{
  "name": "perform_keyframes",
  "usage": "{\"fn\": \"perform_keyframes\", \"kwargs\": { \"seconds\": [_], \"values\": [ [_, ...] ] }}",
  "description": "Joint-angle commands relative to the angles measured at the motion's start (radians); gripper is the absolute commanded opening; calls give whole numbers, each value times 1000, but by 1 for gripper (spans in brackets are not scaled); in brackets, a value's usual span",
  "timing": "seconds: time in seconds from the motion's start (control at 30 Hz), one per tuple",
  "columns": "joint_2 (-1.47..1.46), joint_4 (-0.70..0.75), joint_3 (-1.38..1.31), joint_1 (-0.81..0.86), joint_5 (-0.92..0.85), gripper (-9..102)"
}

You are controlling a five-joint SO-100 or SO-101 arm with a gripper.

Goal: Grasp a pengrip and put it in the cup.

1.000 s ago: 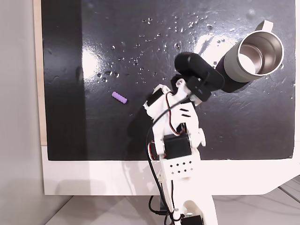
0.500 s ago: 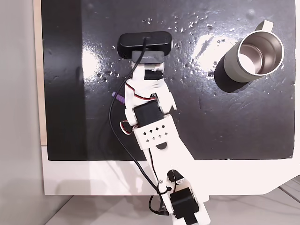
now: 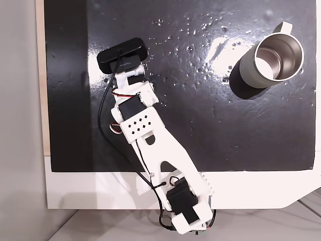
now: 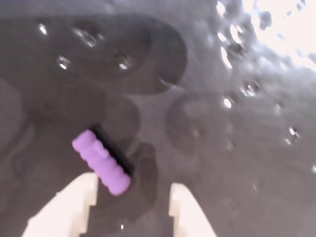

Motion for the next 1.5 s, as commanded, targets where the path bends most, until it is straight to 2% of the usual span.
{"fn": "perform_keyframes", "kwargs": {
  "seconds": [0.0, 0.43, 0.77, 0.9, 1.07, 1.27, 1.47],
  "values": [
    [-23, -66, -51, -46, -12, 20],
    [-77, -121, -2, -161, -3, 21],
    [-18, -107, 124, -153, -15, 21],
    [-25, -179, 196, -155, -32, 20],
    [-32, -267, 267, -164, -51, 17],
    [-17, -350, 337, -140, -69, 0],
    [31, -304, 347, -104, -38, 0]
  ]
}}
